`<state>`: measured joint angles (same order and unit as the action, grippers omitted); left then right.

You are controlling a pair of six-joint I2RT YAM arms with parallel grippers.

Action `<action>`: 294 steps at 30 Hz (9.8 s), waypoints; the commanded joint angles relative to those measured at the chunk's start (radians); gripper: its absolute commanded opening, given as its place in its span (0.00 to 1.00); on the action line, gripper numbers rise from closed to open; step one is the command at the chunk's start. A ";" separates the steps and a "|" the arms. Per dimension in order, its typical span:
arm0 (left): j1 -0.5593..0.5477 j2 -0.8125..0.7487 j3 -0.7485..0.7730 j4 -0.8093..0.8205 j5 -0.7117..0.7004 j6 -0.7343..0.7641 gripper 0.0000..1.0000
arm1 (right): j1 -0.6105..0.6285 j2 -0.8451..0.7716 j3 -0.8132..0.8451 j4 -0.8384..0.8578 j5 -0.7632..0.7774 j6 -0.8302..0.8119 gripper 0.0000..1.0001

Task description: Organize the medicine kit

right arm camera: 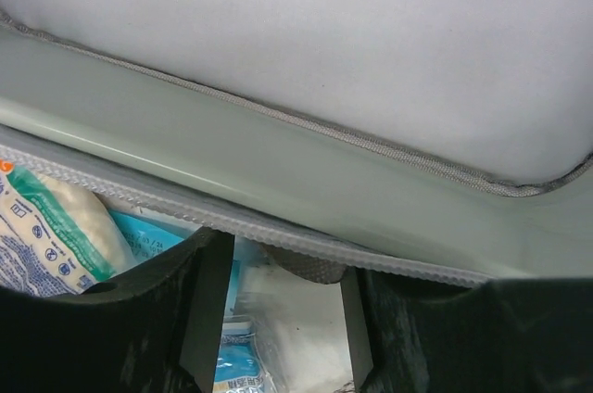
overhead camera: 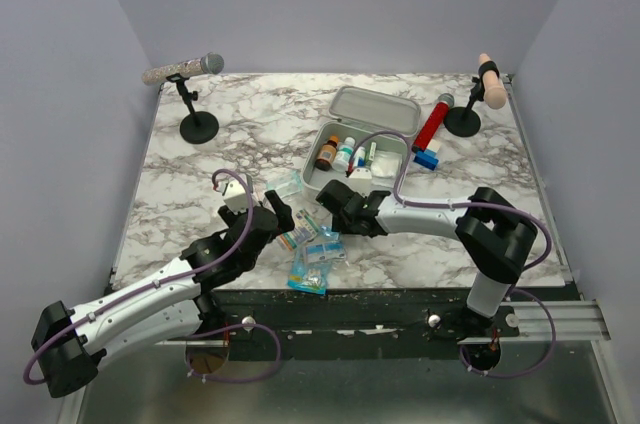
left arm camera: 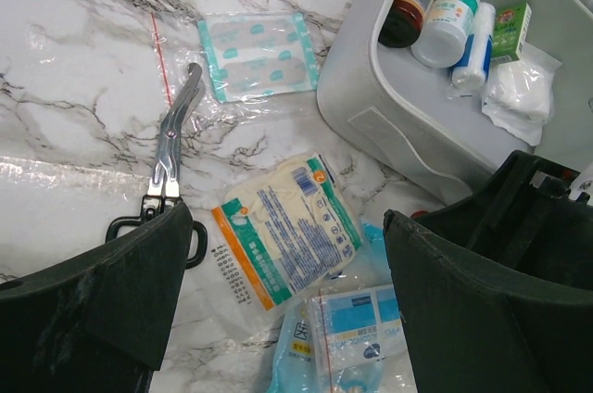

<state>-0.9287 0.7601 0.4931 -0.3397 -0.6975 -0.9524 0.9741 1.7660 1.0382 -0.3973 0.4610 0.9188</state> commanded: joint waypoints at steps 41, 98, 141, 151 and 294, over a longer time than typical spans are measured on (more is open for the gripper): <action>0.004 0.090 0.051 0.044 -0.025 0.067 0.95 | -0.247 -0.298 0.071 -0.037 0.059 -0.336 0.08; 0.413 0.324 0.139 0.080 0.385 0.147 0.96 | -0.338 -0.568 -0.111 0.109 -0.398 -0.440 0.66; 0.133 0.693 0.142 0.103 0.311 0.135 0.41 | -0.252 -0.654 -0.359 0.138 -0.506 -0.459 0.62; 0.133 0.604 0.095 0.163 0.335 0.129 0.28 | -0.252 -0.675 -0.357 0.130 -0.539 -0.465 0.62; 0.028 -0.374 -0.067 0.110 0.164 0.184 0.86 | -0.311 -0.011 0.324 -0.184 -0.696 -1.427 0.01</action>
<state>-0.8970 0.3656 0.4259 -0.2199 -0.5308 -0.7891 0.6655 1.7184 1.3434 -0.5800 -0.1570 -0.4549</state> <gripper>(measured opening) 0.853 0.016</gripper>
